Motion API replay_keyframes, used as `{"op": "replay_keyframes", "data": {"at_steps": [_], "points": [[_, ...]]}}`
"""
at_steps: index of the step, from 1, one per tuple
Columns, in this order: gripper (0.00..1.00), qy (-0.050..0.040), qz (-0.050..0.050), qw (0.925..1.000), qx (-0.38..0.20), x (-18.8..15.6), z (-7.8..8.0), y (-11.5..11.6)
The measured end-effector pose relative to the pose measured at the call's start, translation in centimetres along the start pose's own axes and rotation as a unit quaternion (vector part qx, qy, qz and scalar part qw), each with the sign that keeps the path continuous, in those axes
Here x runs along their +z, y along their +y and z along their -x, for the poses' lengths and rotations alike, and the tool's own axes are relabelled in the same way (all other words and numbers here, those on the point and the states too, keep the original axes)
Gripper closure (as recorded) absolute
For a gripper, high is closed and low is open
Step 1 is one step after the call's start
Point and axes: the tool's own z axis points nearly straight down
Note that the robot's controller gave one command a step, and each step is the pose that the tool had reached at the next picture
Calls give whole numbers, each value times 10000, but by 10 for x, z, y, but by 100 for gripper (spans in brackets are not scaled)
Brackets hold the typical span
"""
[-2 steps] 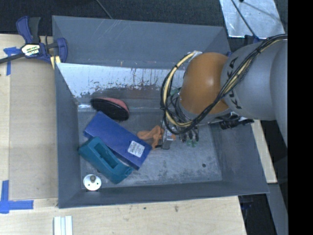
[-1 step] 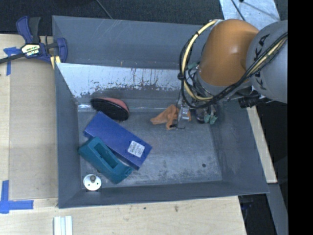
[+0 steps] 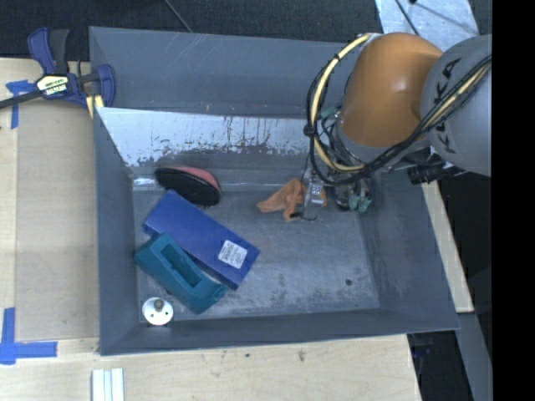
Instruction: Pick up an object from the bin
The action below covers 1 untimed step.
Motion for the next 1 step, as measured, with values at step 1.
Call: {"op": "replay_keyframes", "data": {"at_steps": [1], "points": [[100, 37, -4, 10000, -13, -41, -1, 2]]}}
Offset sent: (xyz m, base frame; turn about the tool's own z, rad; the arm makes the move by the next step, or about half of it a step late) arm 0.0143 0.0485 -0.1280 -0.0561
